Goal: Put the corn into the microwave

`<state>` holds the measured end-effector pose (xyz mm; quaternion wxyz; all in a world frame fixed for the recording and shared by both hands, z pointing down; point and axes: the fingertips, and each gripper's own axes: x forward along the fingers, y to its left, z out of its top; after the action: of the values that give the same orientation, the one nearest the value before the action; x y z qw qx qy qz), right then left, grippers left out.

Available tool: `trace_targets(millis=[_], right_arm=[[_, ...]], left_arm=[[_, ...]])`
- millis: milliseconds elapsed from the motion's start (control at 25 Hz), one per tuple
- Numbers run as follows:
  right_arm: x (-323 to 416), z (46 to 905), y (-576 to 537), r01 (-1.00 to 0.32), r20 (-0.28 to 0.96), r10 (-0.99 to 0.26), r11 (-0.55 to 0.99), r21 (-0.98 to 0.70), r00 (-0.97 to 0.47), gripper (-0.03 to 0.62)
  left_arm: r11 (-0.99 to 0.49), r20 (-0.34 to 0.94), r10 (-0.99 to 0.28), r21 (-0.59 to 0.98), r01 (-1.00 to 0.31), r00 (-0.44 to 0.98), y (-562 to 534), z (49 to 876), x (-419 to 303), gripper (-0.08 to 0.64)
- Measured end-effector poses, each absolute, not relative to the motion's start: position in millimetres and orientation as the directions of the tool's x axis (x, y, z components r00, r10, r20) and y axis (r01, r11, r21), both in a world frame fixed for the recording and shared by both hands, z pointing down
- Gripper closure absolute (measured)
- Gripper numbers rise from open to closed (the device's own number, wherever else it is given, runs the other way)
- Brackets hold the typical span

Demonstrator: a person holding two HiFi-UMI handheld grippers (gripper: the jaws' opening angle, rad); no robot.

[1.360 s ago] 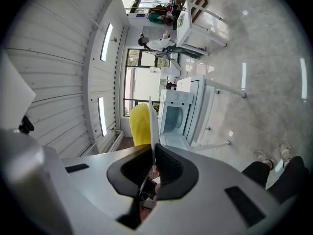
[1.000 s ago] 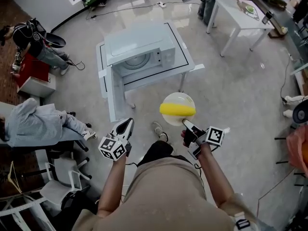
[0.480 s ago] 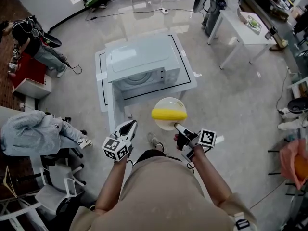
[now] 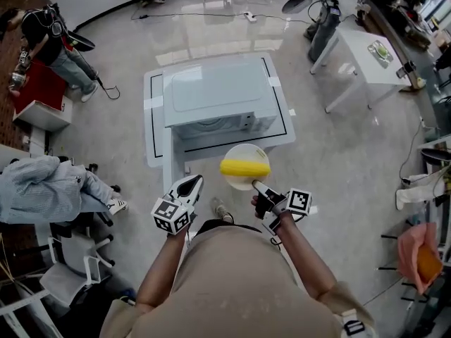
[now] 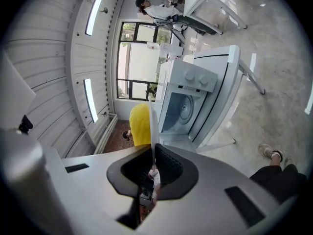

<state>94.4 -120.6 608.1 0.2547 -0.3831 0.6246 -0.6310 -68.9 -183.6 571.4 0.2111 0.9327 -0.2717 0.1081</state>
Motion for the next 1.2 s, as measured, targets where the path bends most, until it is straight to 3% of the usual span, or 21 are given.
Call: trace_targets(millis=[520, 1040, 1200], right_arm=[[73.7, 645.9, -181.0, -0.159, 0.195, -0.753, -0.120, -0.980, -0.629, 0.572], [68.9, 705.2, -240.7, -0.173, 0.205, -0.641, -0.113, -0.978, -0.740, 0.572], [68.3, 740.3, -252.8, -0.162, 0.248, -0.624, -0.192, -0.968, -0.741, 0.572]], left_arm=[[-0.752, 0.311, -0.464, 0.356, -0.554, 0.830, -217.6, 581.6, -65.1, 0.558], [-0.683, 0.327, -0.552, 0.350, -0.641, 0.767, -251.9, 592.7, -59.3, 0.558], [-0.665, 0.357, -0.564, 0.338, -0.666, 0.745, -260.2, 608.3, -63.4, 0.558]])
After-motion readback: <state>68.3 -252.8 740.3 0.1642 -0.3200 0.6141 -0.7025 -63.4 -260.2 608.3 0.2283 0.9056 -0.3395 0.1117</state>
